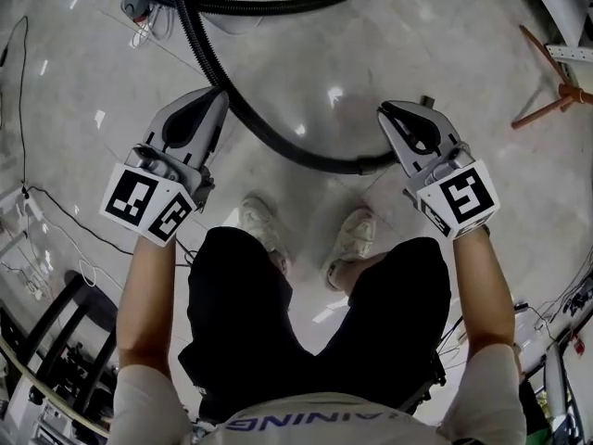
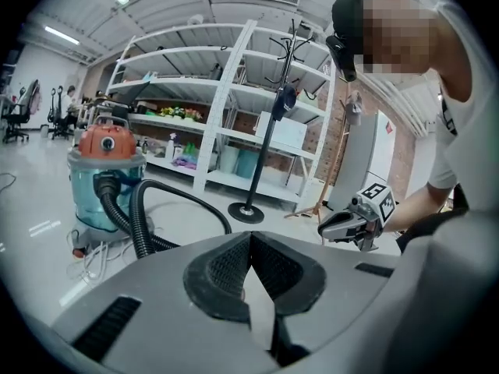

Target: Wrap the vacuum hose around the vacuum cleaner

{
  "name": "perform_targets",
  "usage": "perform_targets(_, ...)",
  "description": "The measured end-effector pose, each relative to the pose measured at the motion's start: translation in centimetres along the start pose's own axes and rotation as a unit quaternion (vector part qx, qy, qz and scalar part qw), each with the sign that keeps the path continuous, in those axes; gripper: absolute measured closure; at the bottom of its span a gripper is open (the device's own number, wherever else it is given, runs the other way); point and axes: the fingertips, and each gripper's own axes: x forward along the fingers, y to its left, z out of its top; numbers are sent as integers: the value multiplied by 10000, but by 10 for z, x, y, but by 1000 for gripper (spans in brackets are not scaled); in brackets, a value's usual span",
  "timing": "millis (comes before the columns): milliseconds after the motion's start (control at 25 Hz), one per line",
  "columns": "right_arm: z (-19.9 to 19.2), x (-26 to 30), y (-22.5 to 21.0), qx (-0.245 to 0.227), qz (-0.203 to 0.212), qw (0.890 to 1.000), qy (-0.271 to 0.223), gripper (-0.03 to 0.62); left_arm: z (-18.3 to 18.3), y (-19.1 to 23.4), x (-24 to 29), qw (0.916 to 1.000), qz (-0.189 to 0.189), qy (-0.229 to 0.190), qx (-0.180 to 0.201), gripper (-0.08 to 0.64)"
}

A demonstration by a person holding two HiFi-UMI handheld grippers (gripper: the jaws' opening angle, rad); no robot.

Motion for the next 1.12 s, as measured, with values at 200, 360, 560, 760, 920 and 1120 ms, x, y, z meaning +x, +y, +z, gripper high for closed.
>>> perform_targets(200, -53, 29, -24, 13, -33, 10000, -3, 578, -41, 13, 35, 9998, -165, -8, 86, 543)
perform_targets(360, -87, 53, -27, 19, 277, 9995, 170, 563, -58, 26, 56, 9998, -209, 26, 32, 543)
perform_targets(560, -151, 80, 4, -93, 1271, 9886, 798, 453, -69, 32, 76, 9994, -337, 91, 58, 543)
perform_targets(760, -221, 82, 62, -287, 2385, 9591, 1496, 375, -72, 29, 90, 9987, -453, 148, 169, 543)
perform_targets(920, -261, 82, 101, -382, 2995, 9347, 1874, 352, -71, 27, 92, 9983, -541, 118, 167, 543)
perform_targets(1120, -293, 92, 131, -758, 3379, 9118, 2207, 344, -78, 26, 87, 9981, -584, 150, 127, 543)
